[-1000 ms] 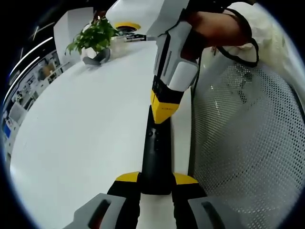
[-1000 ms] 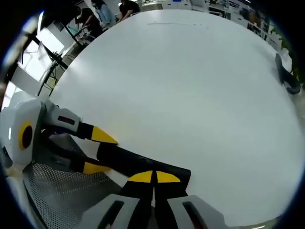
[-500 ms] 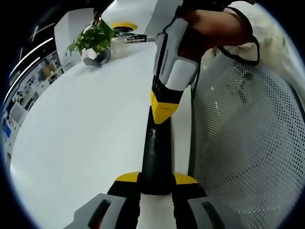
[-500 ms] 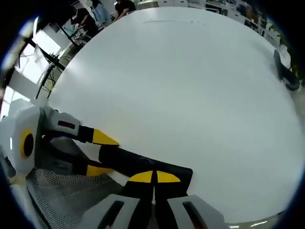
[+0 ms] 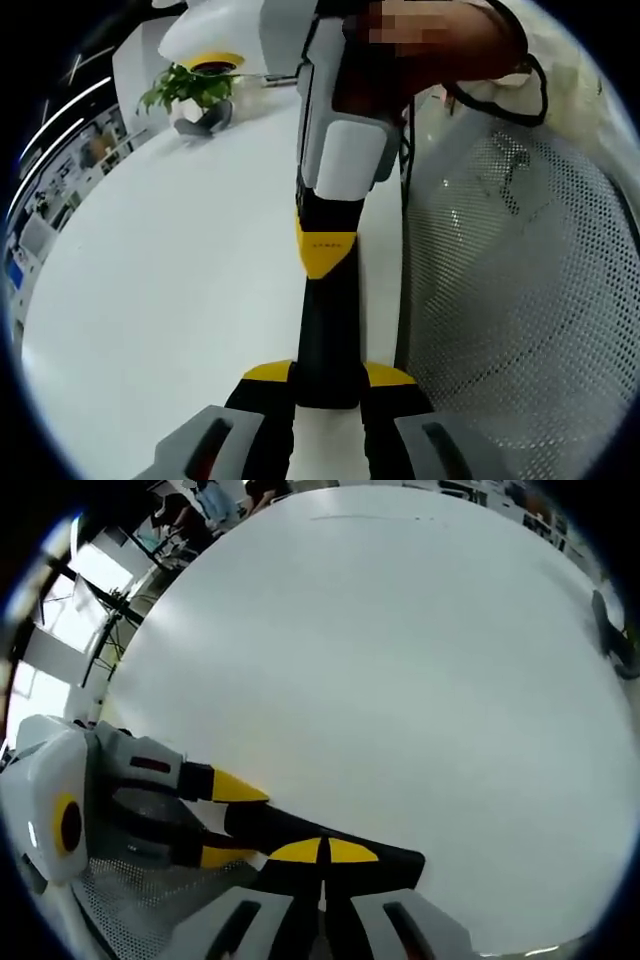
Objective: Press the specified remote control buttons in sequence, fully releasing each button before pressing the next.
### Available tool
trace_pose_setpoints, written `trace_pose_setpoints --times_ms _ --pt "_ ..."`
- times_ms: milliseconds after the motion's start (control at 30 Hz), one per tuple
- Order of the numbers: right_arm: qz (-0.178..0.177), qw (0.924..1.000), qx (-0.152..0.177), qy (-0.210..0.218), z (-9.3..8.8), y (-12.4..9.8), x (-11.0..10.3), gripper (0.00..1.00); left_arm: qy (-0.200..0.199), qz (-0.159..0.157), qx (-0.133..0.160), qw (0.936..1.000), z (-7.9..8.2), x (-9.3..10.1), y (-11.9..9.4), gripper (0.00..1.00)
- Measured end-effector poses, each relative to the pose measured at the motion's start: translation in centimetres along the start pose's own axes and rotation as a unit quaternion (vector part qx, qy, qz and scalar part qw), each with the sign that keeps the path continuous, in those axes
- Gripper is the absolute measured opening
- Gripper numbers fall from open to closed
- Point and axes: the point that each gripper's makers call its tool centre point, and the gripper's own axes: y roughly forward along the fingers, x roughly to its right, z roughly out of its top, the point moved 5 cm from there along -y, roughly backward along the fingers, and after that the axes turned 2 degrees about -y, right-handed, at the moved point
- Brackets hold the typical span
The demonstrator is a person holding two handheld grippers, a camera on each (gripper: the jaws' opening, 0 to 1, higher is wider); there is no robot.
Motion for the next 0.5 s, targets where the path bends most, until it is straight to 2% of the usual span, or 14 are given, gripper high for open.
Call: trace_pose_setpoints --times_ms 500 --pt "-0.008 0.9997 -0.011 -0.018 0.17 0.57 0.06 0.00 0.005 -0.003 -0.016 0.9999 0.15 -0.04 0.08 0.24"
